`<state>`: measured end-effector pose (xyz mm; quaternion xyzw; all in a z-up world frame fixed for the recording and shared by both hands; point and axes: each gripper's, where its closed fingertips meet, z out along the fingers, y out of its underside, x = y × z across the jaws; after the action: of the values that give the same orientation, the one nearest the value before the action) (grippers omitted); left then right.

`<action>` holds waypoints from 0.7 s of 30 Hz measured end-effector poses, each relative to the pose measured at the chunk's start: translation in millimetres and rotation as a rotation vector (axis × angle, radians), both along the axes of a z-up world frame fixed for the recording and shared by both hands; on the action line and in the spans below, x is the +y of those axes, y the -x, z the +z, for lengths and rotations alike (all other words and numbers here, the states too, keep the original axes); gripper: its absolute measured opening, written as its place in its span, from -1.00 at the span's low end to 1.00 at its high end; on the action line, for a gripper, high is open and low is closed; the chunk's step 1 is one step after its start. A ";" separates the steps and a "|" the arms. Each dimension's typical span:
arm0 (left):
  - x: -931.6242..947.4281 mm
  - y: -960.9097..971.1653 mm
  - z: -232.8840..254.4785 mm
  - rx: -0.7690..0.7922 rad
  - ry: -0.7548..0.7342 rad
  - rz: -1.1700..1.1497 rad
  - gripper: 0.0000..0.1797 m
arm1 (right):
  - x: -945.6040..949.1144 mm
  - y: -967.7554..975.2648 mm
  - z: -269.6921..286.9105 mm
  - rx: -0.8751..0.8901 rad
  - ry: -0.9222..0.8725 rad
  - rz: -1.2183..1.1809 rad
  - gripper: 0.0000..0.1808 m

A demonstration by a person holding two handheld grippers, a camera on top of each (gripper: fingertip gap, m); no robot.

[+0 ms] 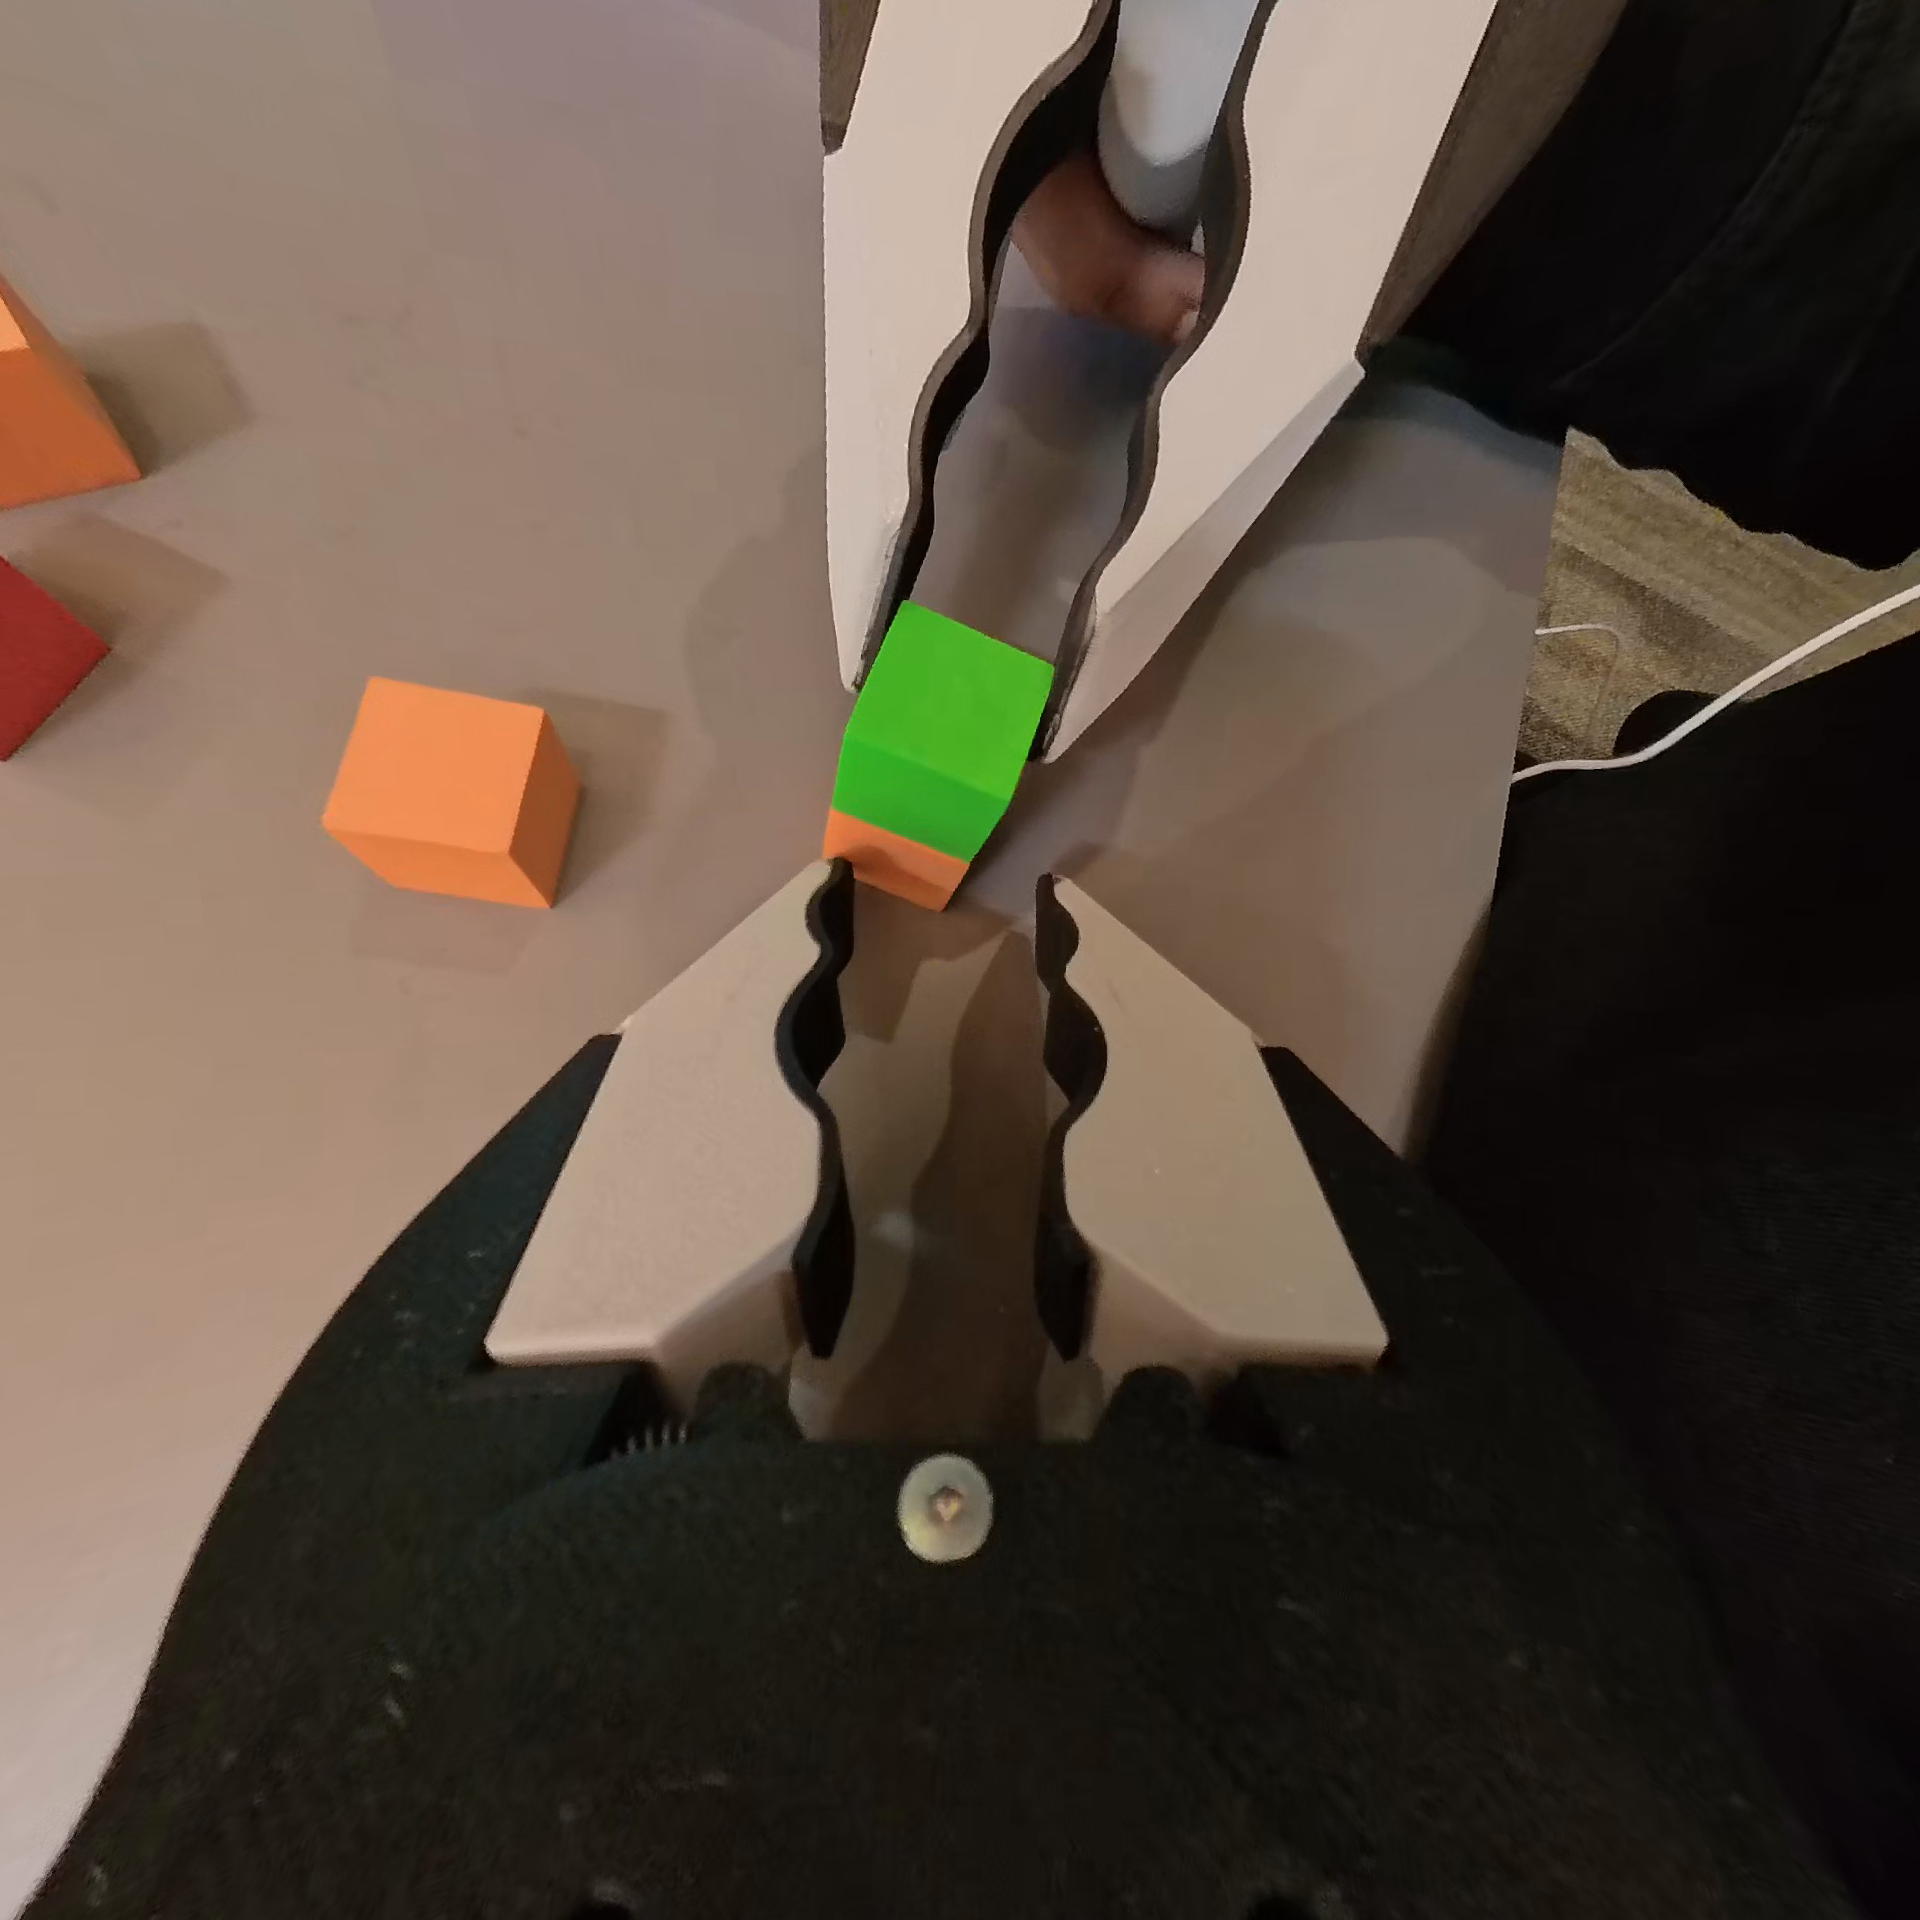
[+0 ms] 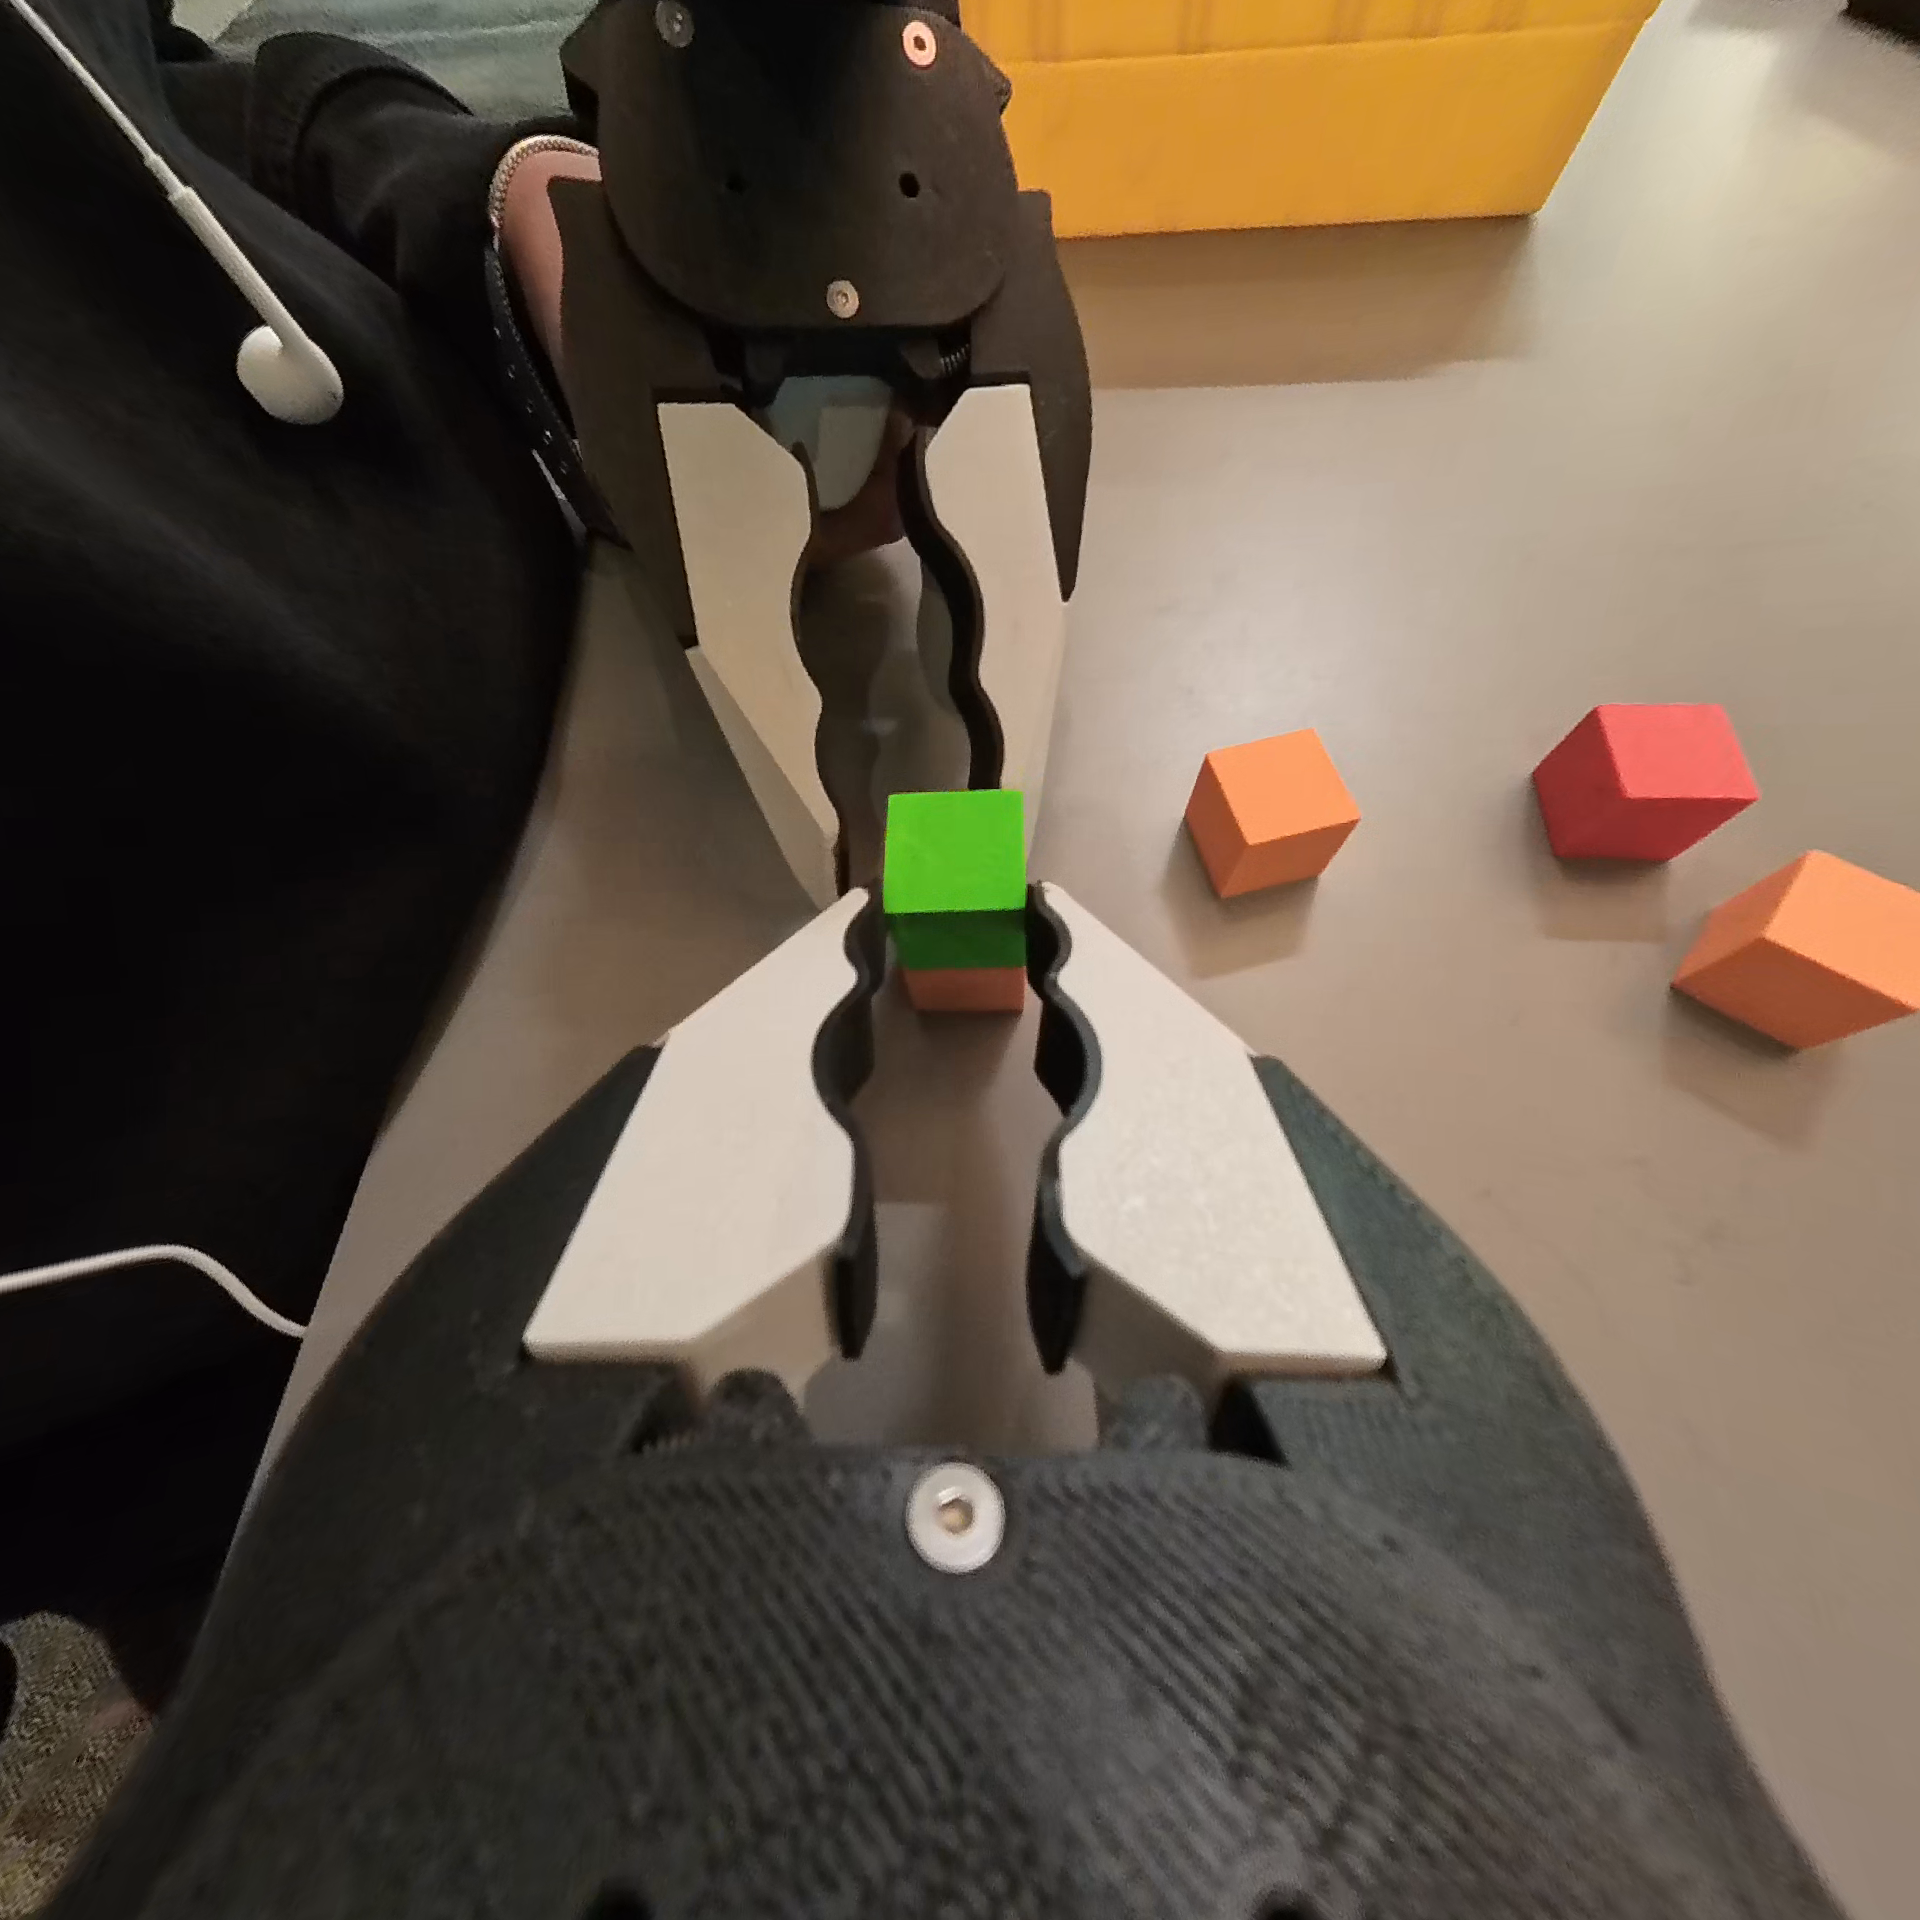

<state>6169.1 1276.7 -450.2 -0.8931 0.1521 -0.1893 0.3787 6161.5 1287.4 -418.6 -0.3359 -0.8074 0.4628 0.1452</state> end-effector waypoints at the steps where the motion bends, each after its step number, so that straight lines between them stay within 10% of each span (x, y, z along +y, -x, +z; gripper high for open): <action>1: -0.3 -0.2 0.3 0.000 0.000 -0.001 -0.64 | 0.2 -0.1 0.0 0.000 0.005 -0.002 -0.73; 17: 37.3 76.6 10.5 0.087 -0.105 0.233 -0.42 | 92.1 65.0 13.3 0.067 0.144 -0.466 -0.46; 21: 41.6 72.5 1.3 0.147 -0.066 0.161 -0.72 | 111.5 98.4 2.5 0.016 0.135 -0.557 -0.36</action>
<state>6096.5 1318.3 -449.0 -0.9010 0.1133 -0.0872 0.4096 6063.1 1399.0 -416.1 -0.5499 -0.6503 0.4604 0.2504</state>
